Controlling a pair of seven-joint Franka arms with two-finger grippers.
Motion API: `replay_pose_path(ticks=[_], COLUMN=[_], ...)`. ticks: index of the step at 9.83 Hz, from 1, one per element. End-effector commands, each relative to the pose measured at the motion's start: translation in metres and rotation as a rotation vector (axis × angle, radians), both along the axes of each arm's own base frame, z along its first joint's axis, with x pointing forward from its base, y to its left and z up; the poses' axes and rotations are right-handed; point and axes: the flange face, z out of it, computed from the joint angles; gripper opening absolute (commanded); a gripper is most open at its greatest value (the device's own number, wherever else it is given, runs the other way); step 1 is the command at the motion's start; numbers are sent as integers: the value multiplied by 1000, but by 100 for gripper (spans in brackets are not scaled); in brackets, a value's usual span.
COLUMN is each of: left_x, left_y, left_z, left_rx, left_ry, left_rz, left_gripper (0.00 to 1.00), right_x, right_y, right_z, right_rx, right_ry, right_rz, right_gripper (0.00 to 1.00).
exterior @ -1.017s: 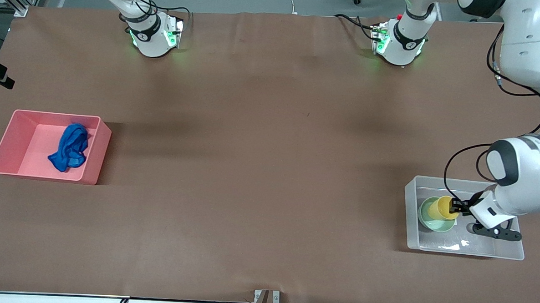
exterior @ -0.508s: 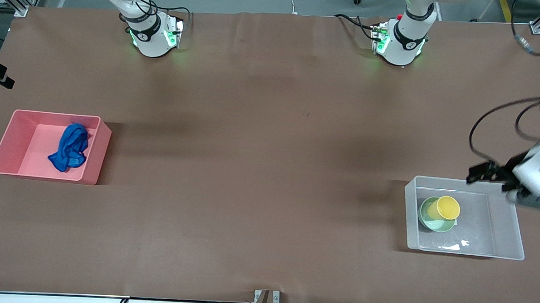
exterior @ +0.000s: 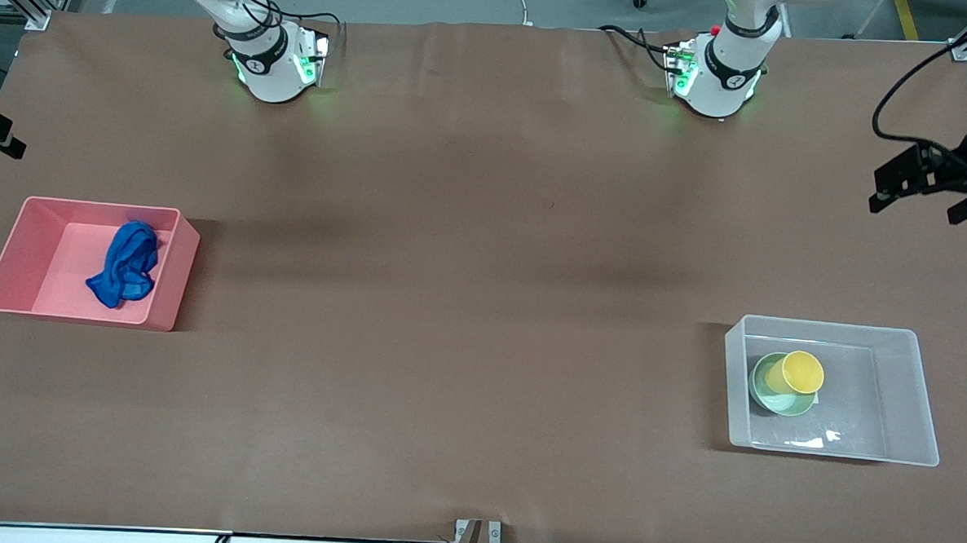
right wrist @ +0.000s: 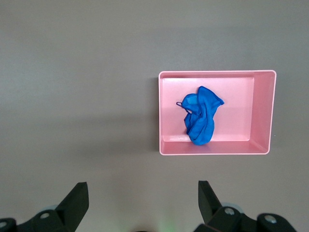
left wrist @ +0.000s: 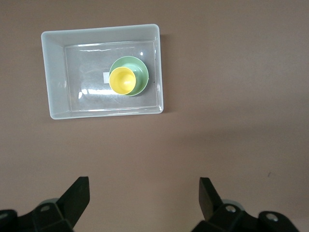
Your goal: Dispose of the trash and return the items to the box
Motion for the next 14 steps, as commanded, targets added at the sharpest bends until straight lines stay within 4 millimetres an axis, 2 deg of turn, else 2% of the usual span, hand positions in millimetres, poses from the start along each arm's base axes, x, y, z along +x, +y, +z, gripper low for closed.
replay_pose_path(ticks=[1,3,4,5,8,14], left_x=[9,17,11,4,-8,-7], left_y=[-4,-14,-5,-6,-5,-4], left_z=[1,-4,-2,-7,-6,-9], left_rx=[15,14,9,8,8,17], left_ry=[31,80,91,108,85,89], left_rz=[2,-12,16,21,23,43], left_gripper=[100,100,100,100,100,100], right_x=[-1,0,2,2,2,1], right_y=[3,11,20,31,29,27], right_z=[3,4,5,5,6,9], right_rx=[-10,-13,-22,-35,-35,-34], right_ry=[-4,-11,-12,-4,-6,-9], right_rz=[9,15,-1,-34,-36,-38], right_gripper=[100,100,100,100,100,100])
